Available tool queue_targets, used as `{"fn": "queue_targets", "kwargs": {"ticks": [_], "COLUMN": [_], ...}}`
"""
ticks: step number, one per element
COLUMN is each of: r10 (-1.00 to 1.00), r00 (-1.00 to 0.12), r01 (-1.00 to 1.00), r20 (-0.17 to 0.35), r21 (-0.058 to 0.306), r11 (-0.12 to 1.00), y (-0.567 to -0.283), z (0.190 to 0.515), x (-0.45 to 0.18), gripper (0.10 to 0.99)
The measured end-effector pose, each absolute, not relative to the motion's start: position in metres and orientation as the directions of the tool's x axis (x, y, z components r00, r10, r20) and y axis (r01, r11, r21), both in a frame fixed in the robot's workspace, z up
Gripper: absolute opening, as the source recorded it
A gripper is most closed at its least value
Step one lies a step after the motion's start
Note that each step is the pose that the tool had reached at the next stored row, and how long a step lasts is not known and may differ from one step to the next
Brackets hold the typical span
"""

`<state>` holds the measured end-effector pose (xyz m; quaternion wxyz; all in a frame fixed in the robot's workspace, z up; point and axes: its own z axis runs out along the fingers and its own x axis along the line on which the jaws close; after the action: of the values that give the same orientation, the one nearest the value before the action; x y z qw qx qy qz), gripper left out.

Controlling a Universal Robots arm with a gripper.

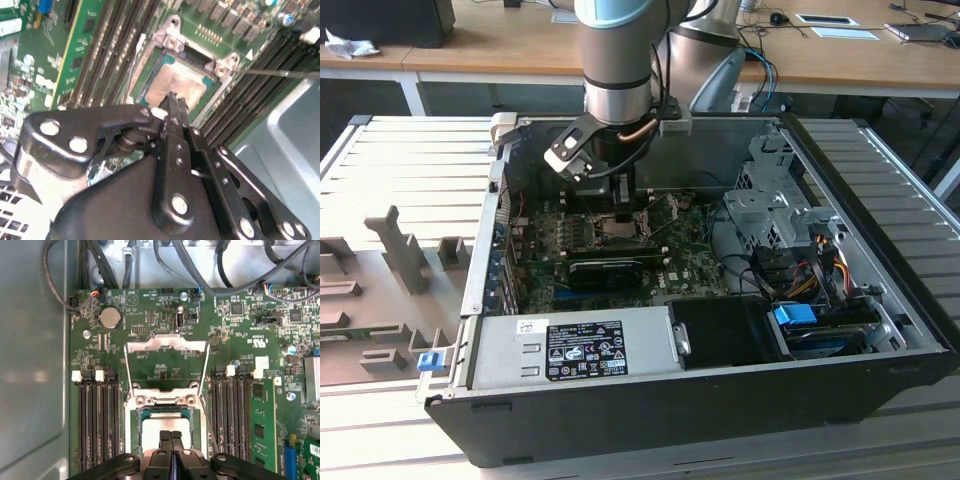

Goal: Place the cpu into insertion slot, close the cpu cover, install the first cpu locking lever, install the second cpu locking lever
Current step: 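Close the cpu cover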

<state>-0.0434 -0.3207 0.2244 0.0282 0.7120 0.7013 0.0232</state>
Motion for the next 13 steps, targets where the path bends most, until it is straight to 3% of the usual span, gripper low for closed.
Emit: {"fn": "queue_targets", "kwargs": {"ticks": [6,13], "r10": [1.000,1.000], "r00": [0.016,0.016], "r01": [0.999,0.999], "r20": [0.012,0.012], "r21": [0.048,0.048], "r11": [-0.017,-0.016], "y": [-0.322,-0.322], "z": [0.228,0.241], "x": [-0.040,-0.040], "gripper": [0.106,0.106]}}
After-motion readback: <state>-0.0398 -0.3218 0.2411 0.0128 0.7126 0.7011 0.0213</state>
